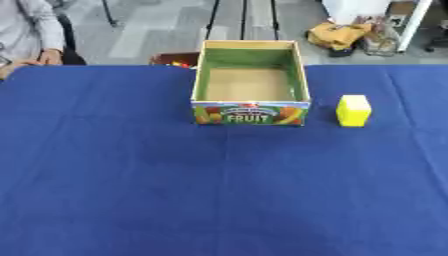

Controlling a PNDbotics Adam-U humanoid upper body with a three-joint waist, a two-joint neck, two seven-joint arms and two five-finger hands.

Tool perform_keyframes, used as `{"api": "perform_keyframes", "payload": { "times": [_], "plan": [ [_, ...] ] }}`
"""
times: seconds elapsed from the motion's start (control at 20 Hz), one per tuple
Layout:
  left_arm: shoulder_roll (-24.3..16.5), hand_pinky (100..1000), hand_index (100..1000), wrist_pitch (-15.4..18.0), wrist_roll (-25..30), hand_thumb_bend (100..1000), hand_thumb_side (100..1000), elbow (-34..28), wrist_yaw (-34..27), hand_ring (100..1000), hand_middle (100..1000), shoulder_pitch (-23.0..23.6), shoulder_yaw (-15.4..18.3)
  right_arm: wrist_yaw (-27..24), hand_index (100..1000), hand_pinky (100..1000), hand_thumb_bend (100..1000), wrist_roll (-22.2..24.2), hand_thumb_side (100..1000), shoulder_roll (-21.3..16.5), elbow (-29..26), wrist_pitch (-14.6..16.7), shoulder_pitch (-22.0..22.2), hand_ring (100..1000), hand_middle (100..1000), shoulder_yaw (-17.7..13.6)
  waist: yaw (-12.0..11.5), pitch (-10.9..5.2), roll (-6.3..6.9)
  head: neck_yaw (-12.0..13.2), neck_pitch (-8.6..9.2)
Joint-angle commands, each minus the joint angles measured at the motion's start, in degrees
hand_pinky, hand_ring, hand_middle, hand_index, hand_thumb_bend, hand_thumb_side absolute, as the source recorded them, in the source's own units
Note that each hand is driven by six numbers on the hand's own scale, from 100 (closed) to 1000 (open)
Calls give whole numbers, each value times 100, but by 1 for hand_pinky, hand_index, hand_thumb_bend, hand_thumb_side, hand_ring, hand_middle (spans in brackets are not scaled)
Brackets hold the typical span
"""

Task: Pick up objects on the table and place them in the box.

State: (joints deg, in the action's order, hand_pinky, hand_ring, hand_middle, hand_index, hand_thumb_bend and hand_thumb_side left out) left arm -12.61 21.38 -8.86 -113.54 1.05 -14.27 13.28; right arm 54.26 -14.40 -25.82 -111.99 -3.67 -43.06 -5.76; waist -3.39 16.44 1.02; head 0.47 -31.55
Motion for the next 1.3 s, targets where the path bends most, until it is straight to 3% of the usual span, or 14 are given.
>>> {"api": "perform_keyframes", "payload": {
  "times": [0.05, 0.45, 0.8, 1.0, 1.3],
  "plan": [
    [-68, 582, 935, 8, 24, 100, 980, -105, 6, 631, 717, -28, 16, 326, 857, 765, 100, 365, 1000, -260, 261, -38, -297, 786, 740, 104, -14, -120, 9, -20, 70],
    [-70, 582, 935, -3, 63, 100, 981, -105, -4, 630, 717, 29, -11, 790, 895, 826, 106, 1577, 1000, -643, 1801, -37, -1210, 856, 802, 522, -37, -170, 10, -130, 11],
    [-78, 582, 935, -21, 85, 100, 981, -105, -7, 630, 717, 73, -26, 1184, 924, 861, 115, 2676, 1000, -890, 3454, 505, -1940, 906, 857, 809, -35, -214, -1, -200, -90],
    [-80, 582, 935, -22, 92, 100, 981, -105, -11, 630, 718, 94, -32, 1427, 931, 873, 140, 3029, 1000, -852, 4300, 848, -2270, 920, 877, 927, -27, -232, 8, -219, -151],
    [-68, 582, 934, -23, 105, 100, 981, -105, -9, 629, 718, 107, -39, 1793, 960, 900, 286, 3397, 1000, -694, 5296, 1266, -2595, 950, 905, 996, -22, -216, 23, -220, -155]
  ]
}}
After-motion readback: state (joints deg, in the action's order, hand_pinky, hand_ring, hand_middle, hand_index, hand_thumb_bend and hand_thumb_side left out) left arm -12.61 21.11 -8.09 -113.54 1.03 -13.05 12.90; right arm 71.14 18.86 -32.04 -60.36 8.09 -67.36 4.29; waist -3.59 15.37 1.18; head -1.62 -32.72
